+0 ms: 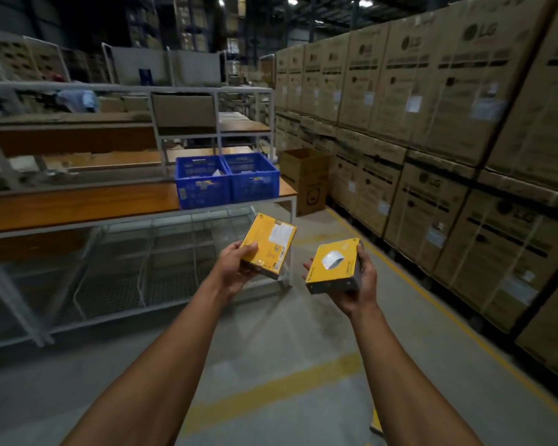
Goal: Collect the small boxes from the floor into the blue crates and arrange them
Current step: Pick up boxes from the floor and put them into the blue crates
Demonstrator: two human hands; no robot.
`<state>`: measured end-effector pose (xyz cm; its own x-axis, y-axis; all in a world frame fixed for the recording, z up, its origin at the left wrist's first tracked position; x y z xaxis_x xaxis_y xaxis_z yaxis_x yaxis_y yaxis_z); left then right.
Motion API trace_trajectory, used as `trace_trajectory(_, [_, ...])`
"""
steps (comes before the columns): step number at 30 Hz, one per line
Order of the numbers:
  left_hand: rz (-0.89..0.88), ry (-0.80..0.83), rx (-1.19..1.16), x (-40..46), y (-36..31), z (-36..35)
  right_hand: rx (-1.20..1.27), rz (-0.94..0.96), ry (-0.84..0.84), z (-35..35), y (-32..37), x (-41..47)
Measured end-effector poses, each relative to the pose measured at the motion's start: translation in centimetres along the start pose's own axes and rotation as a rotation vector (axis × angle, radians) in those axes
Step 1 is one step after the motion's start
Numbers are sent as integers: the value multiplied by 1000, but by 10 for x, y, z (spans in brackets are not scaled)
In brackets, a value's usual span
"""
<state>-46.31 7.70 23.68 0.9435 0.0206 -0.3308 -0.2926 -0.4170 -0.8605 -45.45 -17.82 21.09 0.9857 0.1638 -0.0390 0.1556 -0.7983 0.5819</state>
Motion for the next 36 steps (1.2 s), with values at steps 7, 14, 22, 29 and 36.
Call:
trace_trajectory(7, [-57,-131,-59,100,-66,55,-217,-59,-122,-26,-28,159])
trace_trajectory(14, [-119,-221,-159,212,-124,126,-378,-126,-88,-53,-96,311])
trace_trajectory(22, [-81,-295,-185,384,-212,228,-562,-109,-96,-111,-166,513])
trace_trajectory(29, [-51,-312,-85,522,-304,277,-668,-53,-181,-157,-187,664])
trace_trajectory(36, [-24,-288,-16,647,-350,253,-829,86,-255,-161,-152,784])
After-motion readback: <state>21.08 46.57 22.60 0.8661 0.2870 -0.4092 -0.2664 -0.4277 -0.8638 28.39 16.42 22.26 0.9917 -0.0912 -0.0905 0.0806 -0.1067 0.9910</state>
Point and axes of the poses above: each hand's wrist, its own x-axis towards the middle knuckle, its own z-axis out of the back of the hand, y = z × x, the point moved 9 cm from there along x, towards the middle knuckle, and after that the axes turned 10 degrees about z, right-handed, at the moved point
